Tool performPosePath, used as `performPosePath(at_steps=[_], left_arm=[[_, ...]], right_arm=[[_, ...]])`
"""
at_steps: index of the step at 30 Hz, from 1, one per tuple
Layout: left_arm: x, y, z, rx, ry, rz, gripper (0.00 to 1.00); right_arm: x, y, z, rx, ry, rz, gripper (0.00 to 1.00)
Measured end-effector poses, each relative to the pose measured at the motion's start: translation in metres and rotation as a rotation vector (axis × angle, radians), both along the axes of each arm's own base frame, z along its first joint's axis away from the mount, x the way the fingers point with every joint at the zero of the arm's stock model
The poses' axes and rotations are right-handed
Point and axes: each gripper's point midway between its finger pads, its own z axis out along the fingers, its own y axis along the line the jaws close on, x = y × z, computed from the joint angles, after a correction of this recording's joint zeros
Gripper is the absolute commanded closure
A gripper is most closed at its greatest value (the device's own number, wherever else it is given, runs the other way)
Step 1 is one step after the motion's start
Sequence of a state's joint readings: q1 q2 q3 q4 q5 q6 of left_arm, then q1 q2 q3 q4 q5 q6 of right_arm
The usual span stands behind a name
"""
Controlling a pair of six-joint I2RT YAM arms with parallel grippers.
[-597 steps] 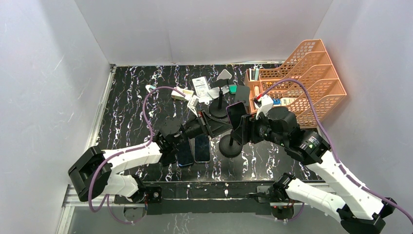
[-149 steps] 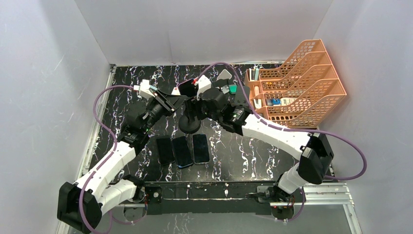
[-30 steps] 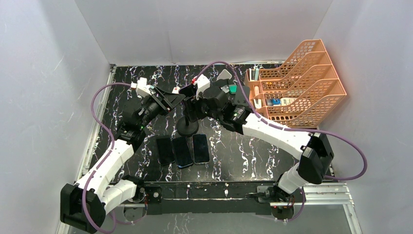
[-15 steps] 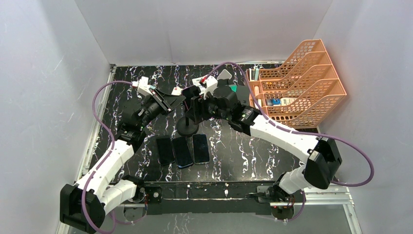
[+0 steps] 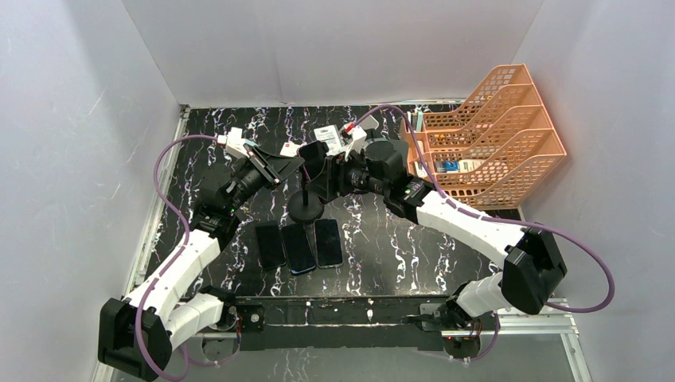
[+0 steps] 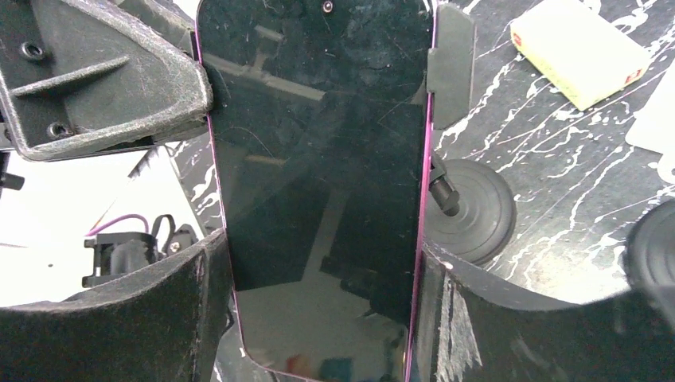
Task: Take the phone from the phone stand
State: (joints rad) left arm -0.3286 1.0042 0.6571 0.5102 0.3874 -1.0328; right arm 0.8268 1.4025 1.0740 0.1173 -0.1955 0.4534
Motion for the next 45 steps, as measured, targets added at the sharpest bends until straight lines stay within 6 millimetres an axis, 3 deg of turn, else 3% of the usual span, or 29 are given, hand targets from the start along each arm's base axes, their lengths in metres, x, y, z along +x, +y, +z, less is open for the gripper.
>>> performPosePath(at_steps=[14, 19, 23, 32, 37, 43, 45], left_arm=[[-0.002, 0.002, 0.000, -0.048, -0.006, -0.010, 1.00], [0.003, 0.010, 0.000, -0.097, -0.007, 0.024, 1.00], [0.010, 0.014, -0.001, -0.103, -0.002, 0.048, 1.00], [0.011, 0.014, -0.002, -0.091, -0.001, 0.049, 1.00], [0.012, 0.013, -0.002, -0.056, 0.007, 0.049, 0.84], [0.013, 0.012, -0.002, -0.020, 0.011, 0.045, 0.73], [0.014, 0.012, -0.003, -0.013, 0.012, 0.045, 0.63]], right_arm=[[-0.010, -0.004, -0.001, 0.099, 0.114, 0.043, 0.99], [-0.011, -0.014, -0.020, 0.087, 0.192, 0.033, 0.99], [-0.034, -0.004, -0.007, 0.118, 0.169, 0.136, 0.99], [-0.033, -0.006, -0.007, 0.122, 0.174, 0.143, 0.99], [-0.034, -0.009, -0.005, 0.122, 0.164, 0.139, 0.99], [-0.045, -0.036, 0.000, 0.097, 0.147, 0.096, 0.99], [-0.049, -0.044, 0.005, 0.095, 0.131, 0.088, 0.99]])
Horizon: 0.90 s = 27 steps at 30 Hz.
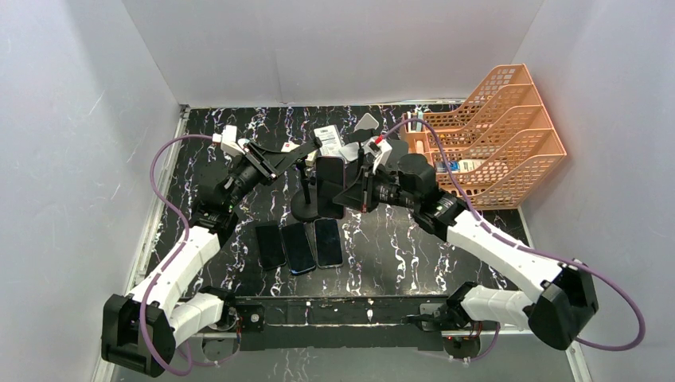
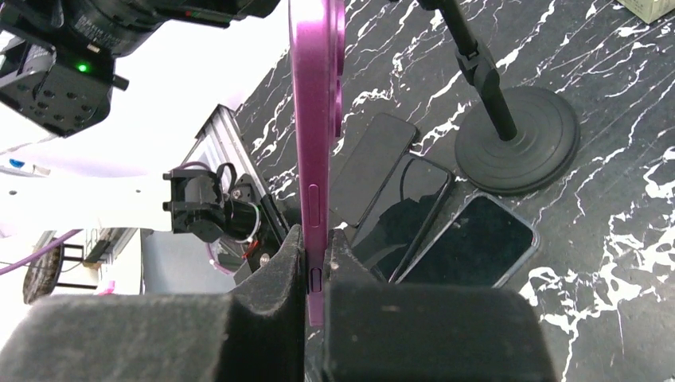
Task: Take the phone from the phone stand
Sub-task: Remove the phone from the phone stand, then place the phone at the center of the board.
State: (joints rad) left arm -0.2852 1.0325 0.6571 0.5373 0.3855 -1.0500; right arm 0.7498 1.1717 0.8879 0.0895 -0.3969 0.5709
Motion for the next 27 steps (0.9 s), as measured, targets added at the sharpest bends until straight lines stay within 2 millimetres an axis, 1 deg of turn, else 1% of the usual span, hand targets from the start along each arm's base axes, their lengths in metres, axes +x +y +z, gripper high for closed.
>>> performPosePath(at_steps=[3, 4, 5, 7, 9, 12, 15, 18, 22, 27], left_arm=[[0.001, 0.000, -0.002, 0.014, 0.005, 0.001, 0.43], [0.001, 0.001, -0.004, 0.021, 0.012, 0.003, 0.26], [0.001, 0.001, -0.005, 0.026, 0.019, 0.004, 0.23], [0.002, 0.001, -0.005, 0.039, 0.033, 0.005, 0.21], [0.003, 0.002, 0.000, 0.049, 0.038, 0.009, 0.21], [0.005, 0.003, 0.016, 0.064, 0.017, 0.020, 0.21], [0.004, 0.007, 0.029, 0.080, -0.004, 0.036, 0.21], [0.000, 0.009, 0.037, 0.103, -0.018, 0.044, 0.21], [-0.006, 0.014, 0.037, 0.160, -0.022, 0.047, 0.21], [-0.022, 0.026, 0.027, 0.271, -0.036, 0.064, 0.22]], right_arm=[[-0.007, -0.009, 0.006, -0.006, -0.009, -0.005, 0.99], [-0.009, -0.012, 0.008, -0.005, -0.017, -0.008, 0.99], [-0.011, -0.015, 0.009, -0.007, -0.024, -0.013, 0.99], [-0.015, -0.022, 0.009, -0.019, -0.028, -0.025, 0.99], [-0.017, -0.029, 0.008, -0.034, -0.032, -0.042, 0.99], [-0.022, -0.039, 0.004, -0.054, -0.041, -0.063, 0.99], [-0.027, -0.049, -0.005, -0.082, -0.031, -0.081, 0.99], [-0.031, -0.057, -0.017, -0.118, -0.011, -0.096, 0.99], [-0.034, -0.069, -0.033, -0.170, 0.013, -0.132, 0.99], [-0.035, -0.081, -0.060, -0.242, 0.063, -0.173, 0.99]])
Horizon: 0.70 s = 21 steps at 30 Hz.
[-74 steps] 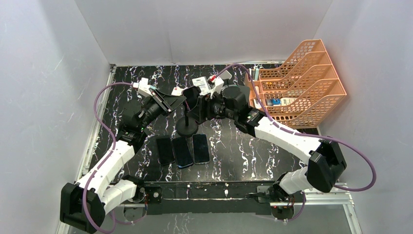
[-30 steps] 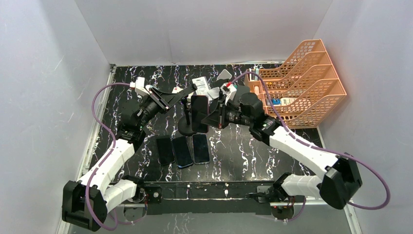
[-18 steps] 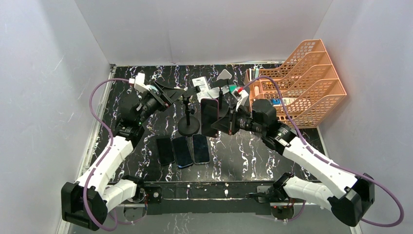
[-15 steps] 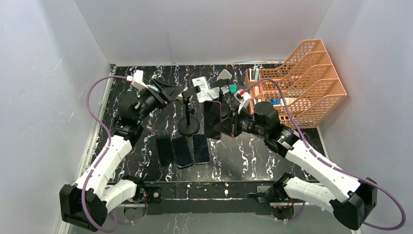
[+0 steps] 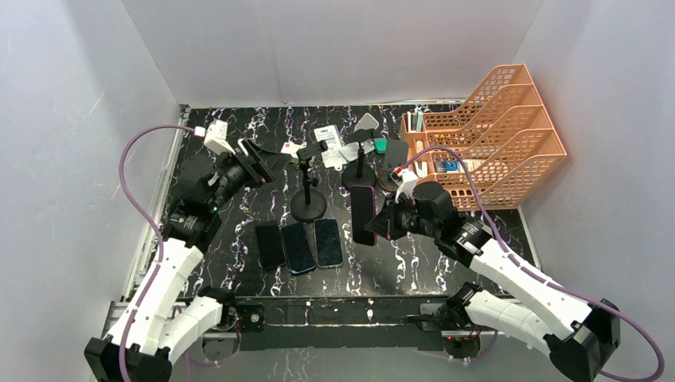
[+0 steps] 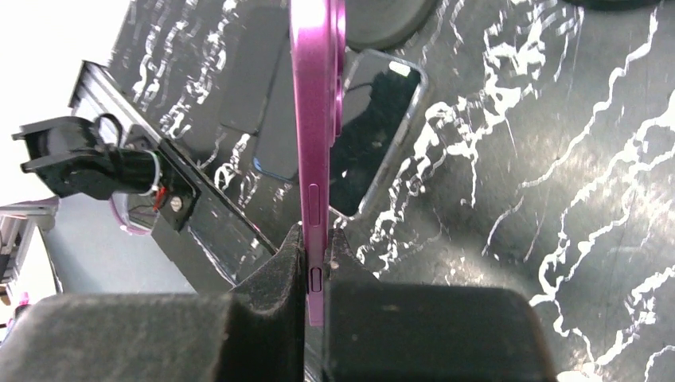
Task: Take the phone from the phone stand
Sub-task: Place the phone at the center of the board.
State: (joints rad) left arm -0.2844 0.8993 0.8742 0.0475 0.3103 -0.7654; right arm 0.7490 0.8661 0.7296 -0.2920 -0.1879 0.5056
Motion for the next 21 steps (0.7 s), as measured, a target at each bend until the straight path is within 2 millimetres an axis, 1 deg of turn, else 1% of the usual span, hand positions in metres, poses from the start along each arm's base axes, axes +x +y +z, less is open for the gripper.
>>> performPosePath(at_steps=[4, 8, 15, 18, 21], left_arm=[[-0.014, 0.012, -0.010, 0.086, -0.019, 0.022, 0.23], [-0.024, 0.022, -0.033, 0.186, -0.002, 0.034, 0.23], [-0.043, 0.034, -0.084, 0.306, 0.067, 0.034, 0.23], [-0.048, 0.037, -0.099, 0.332, 0.092, 0.027, 0.24], [-0.052, 0.038, -0.108, 0.347, 0.101, 0.023, 0.24]], right_arm=[[-0.003, -0.005, -0.031, -0.053, 0.083, -0.024, 0.99], [-0.009, -0.010, -0.055, -0.081, 0.157, -0.049, 0.99], [-0.005, -0.018, -0.075, -0.051, 0.250, -0.104, 0.99], [-0.005, -0.022, -0.085, -0.036, 0.285, -0.121, 0.99], [-0.007, -0.025, -0.092, -0.021, 0.315, -0.128, 0.99]])
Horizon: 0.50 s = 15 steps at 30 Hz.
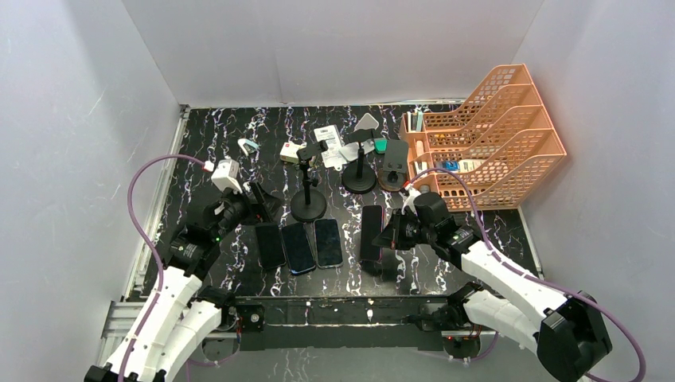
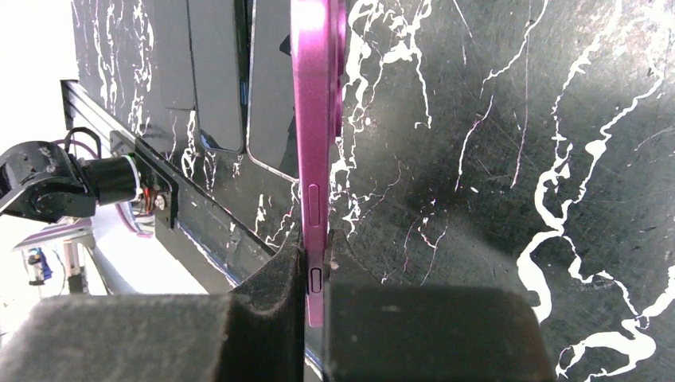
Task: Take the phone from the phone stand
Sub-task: Place the phone at the center of the board.
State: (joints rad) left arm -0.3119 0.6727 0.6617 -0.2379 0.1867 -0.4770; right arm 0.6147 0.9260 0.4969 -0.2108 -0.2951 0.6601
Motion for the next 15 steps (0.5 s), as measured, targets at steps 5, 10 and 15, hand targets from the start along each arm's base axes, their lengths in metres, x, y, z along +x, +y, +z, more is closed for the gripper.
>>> performPosePath(at_steps=[5, 10, 15], left_arm=[[-0.005, 0.002, -0.009, 0.013, 0.010, -0.003, 0.24], [-0.009, 0.000, -0.007, 0.015, -0.002, -0.018, 0.25], [-0.013, -0.002, -0.005, 0.015, -0.014, -0.035, 0.25]], right_arm=[[0.003, 0.001, 0.001, 0.041, 0.015, -0.006, 0.99], [0.005, 0.003, 0.005, 0.067, 0.006, -0.002, 0.99], [0.005, 0.005, 0.006, 0.083, -0.002, 0.005, 0.99]])
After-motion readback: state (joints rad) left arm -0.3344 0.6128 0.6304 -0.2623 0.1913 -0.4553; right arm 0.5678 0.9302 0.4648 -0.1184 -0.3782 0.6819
